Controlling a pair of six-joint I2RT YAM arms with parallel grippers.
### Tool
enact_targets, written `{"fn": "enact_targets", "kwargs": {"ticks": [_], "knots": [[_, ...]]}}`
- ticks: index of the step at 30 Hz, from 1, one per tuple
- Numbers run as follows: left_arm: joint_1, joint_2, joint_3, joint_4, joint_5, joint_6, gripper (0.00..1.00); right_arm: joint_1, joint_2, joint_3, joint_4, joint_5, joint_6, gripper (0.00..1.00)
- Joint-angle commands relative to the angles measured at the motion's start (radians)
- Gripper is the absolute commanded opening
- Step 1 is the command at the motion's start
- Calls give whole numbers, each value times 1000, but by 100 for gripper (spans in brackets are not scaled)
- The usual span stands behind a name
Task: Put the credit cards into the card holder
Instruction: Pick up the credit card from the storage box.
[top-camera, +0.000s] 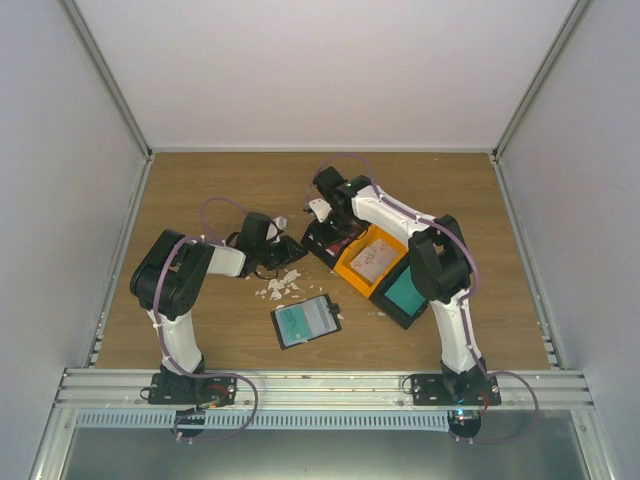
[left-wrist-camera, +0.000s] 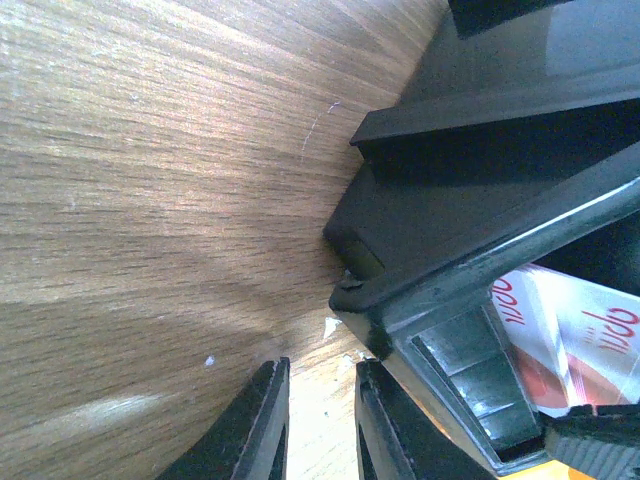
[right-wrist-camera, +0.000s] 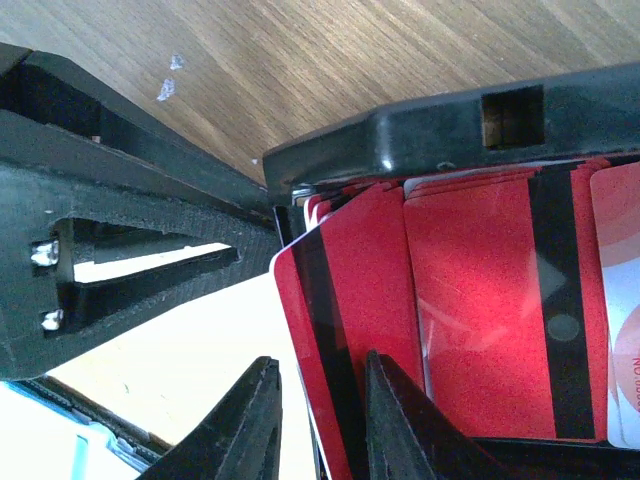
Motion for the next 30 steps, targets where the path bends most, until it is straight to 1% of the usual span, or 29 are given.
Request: {"fn": "enact_targets", "kwargs": {"ticks": [1, 9, 12, 16, 19, 24, 26, 28, 30], "knots": [[4, -6, -20, 23, -3, 3, 23, 12, -56, 19, -18, -9, 14, 24], [5, -10, -24, 23, -2, 3, 23, 12, -64, 10, -15, 1, 21, 18], [4, -14, -25, 24, -3, 3, 23, 12, -68, 8, -12, 23, 25, 12], [5, -32, -40, 43, -3, -1, 23, 12, -81, 3, -1, 143, 49, 1], [4, -50, -49, 50, -2, -4, 24, 12, -116, -21, 34, 223, 72, 0], [1, -115, -72, 58, 6, -3, 25, 12, -193, -40, 90, 276, 101, 0], [-2, -163, -93, 62, 8, -5, 27, 13, -244, -62, 110, 271, 118, 0], [-8, -225, -121, 68, 13, -3, 35, 12, -315, -110, 143, 232, 135, 0], [-14, -301, -159, 75, 10, 2, 43, 13, -392, -200, 206, 163, 157, 0]]}}
